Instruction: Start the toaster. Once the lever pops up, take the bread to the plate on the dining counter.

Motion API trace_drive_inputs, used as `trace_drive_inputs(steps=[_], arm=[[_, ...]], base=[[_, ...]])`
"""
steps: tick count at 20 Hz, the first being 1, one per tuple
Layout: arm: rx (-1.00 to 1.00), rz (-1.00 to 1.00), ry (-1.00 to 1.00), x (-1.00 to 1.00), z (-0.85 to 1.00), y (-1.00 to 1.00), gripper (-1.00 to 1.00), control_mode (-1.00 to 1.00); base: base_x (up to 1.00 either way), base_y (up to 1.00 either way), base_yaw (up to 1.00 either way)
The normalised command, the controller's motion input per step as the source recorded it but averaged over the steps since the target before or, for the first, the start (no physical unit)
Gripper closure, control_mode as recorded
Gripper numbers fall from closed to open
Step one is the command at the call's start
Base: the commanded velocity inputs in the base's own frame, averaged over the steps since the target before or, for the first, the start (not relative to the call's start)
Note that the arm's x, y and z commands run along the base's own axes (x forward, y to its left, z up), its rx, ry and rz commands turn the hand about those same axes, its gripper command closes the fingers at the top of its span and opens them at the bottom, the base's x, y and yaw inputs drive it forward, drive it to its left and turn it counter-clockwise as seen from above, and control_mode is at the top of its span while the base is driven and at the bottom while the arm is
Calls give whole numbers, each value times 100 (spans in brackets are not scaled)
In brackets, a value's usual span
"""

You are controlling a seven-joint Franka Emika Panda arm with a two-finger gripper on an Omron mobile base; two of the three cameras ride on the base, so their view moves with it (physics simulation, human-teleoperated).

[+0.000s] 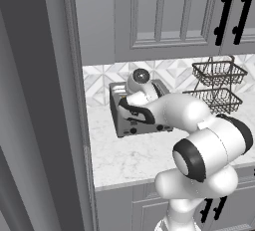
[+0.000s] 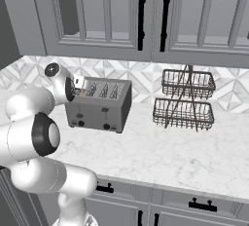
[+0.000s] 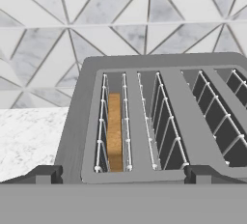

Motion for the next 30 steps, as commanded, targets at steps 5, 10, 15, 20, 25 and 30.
trace_drive_inputs(steps=[5,10,15,20,25,30], arm=[[0,0,0,0,0,0,-100,-100],[0,0,0,0,0,0,-100,-100],[0,0,0,0,0,0,-100,-100],[0,0,0,0,0,0,-100,-100],[0,0,0,0,0,0,-100,-100],[0,0,0,0,0,0,-100,-100]], base=[[0,0,0],[0,0,0],[0,0,0],[0,0,0],[0,0,0],[0,0,0]])
